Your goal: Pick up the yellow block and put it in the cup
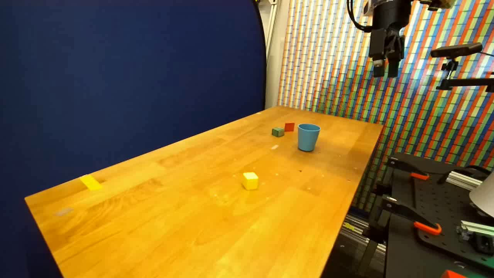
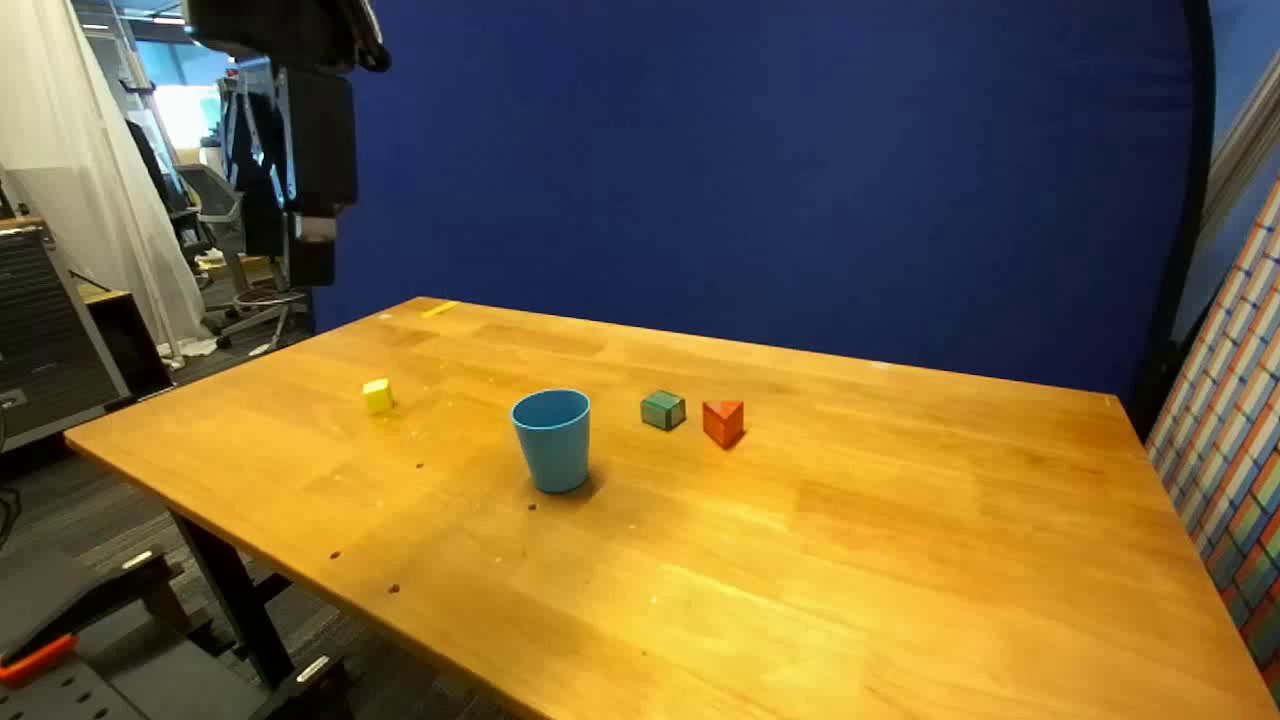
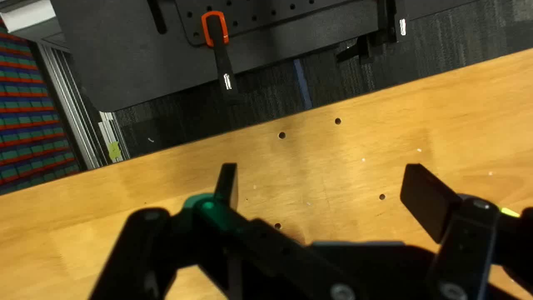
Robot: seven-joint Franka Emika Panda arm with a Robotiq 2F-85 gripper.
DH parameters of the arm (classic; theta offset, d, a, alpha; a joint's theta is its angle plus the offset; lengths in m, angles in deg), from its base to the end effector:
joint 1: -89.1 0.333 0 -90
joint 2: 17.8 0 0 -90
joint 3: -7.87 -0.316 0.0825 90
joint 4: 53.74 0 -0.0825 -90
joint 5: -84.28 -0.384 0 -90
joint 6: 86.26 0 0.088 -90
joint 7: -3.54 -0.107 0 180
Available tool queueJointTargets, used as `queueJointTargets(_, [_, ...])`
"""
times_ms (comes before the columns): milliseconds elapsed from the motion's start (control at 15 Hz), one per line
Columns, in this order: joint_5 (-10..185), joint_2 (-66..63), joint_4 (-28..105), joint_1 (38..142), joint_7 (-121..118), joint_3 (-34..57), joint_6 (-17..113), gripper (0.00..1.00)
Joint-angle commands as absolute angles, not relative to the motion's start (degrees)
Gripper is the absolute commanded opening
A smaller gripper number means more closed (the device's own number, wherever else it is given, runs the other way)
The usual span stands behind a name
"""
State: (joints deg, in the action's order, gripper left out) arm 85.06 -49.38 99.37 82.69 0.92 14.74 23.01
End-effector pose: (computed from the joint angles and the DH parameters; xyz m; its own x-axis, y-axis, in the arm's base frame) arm 0.3300 -0.0765 0.3904 0.9476 -0.2344 -0.2169 -0.2488 -0.9677 -0.0412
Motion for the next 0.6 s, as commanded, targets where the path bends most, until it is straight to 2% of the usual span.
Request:
queueJointTargets(0, [84.81,-49.35,99.25,82.15,1.17,14.23,22.84,1.00])
queueJointTargets(267, [84.81,-49.35,99.25,82.15,1.17,14.23,22.84,1.00])
queueJointTargets(533, [82.95,-35.65,96.42,87.25,0.62,9.91,30.13,1.00])
